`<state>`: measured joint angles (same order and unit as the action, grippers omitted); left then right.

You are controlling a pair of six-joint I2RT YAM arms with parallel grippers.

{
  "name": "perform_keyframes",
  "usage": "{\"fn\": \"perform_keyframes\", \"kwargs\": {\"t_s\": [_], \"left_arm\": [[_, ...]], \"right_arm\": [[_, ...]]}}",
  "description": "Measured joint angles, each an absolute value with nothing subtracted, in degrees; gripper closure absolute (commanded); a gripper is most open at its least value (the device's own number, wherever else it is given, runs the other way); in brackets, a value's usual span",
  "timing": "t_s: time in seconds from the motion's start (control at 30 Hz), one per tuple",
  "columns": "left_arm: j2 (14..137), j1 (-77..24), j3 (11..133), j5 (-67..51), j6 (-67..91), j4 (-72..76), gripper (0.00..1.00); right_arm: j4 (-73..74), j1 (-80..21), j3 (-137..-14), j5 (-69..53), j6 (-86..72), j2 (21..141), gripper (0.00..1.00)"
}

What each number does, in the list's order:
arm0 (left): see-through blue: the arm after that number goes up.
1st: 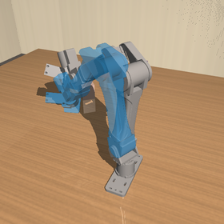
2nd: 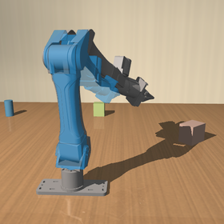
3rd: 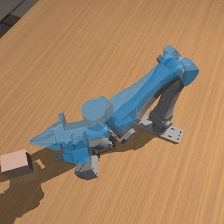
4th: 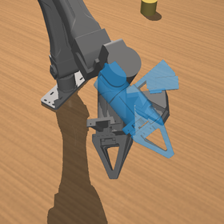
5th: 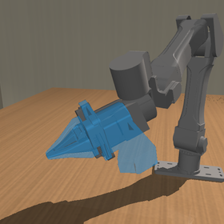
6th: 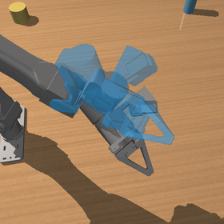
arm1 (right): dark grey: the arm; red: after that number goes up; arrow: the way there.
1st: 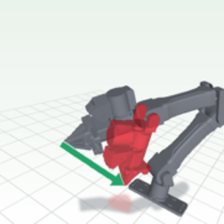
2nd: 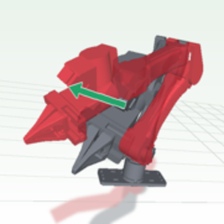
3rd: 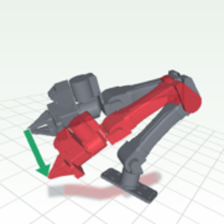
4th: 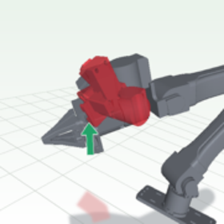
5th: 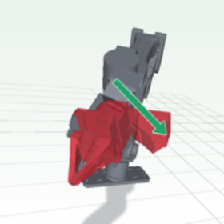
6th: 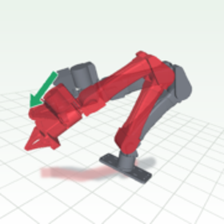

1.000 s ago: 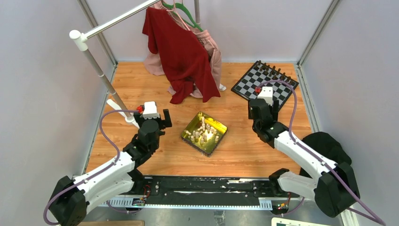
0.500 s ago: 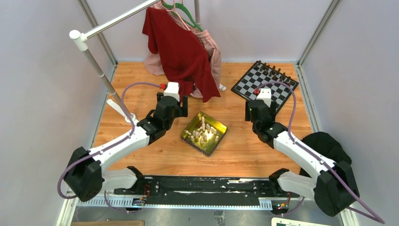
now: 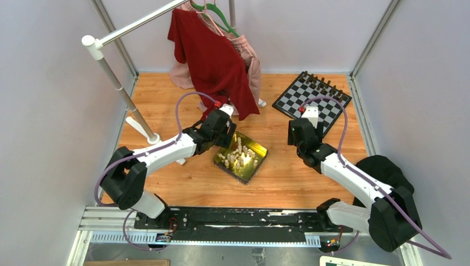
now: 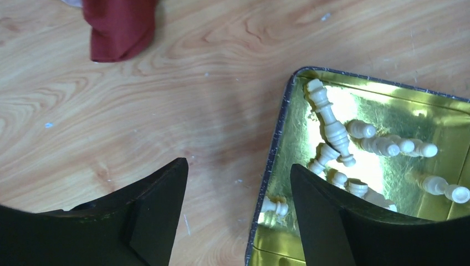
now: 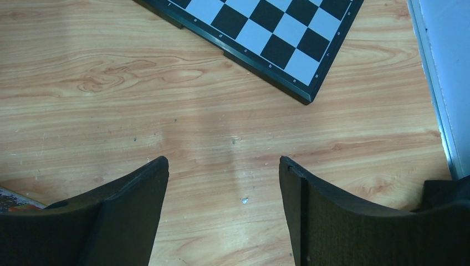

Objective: Set up the chess pieces on the board
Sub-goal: Move the storage box to the center of the board.

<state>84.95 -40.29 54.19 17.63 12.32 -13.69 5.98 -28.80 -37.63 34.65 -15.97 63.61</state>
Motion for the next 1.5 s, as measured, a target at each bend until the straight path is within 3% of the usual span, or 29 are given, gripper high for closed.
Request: {"fn": "perform_keyframes", "kwargs": {"t_s": [0.17, 0.47, 0.57, 0.8, 0.9, 1.3, 1.5], "left_arm": [[87.09, -40.86, 55.2, 15.46, 11.97, -15.84, 0.27], [92.97, -40.97, 57.21, 14.35, 11.81, -16.99, 0.44], [95.31, -40.97, 57.89, 14.57, 11.88, -17.37, 0.53], [98.96, -41.08, 59.13, 16.82, 13.21, -17.82, 0.87], [99.09, -41.08, 59.16, 18.74, 13.93, -18.41, 0.93], [98.7, -40.23, 59.16, 34.65, 23.97, -23.9, 1.0], [93.06, -31.44, 53.19, 36.25, 30.28, -24.34, 1.0]], "right_arm": [[6.02, -28.8, -37.63, 34.46, -16.51, 64.47, 0.23], [6.02, -28.8, -37.63, 34.15, -16.82, 64.79, 0.23], [6.02, -28.8, -37.63, 34.06, -16.88, 64.86, 0.23], [6.04, -28.8, -37.63, 34.04, -16.91, 65.71, 0.24], [6.02, -28.8, -37.63, 34.02, -16.91, 66.04, 0.24], [5.98, -28.8, -37.76, 31.4, -16.99, 67.81, 0.27], [5.96, -28.8, -38.11, 29.78, -17.19, 68.12, 0.27]]}}
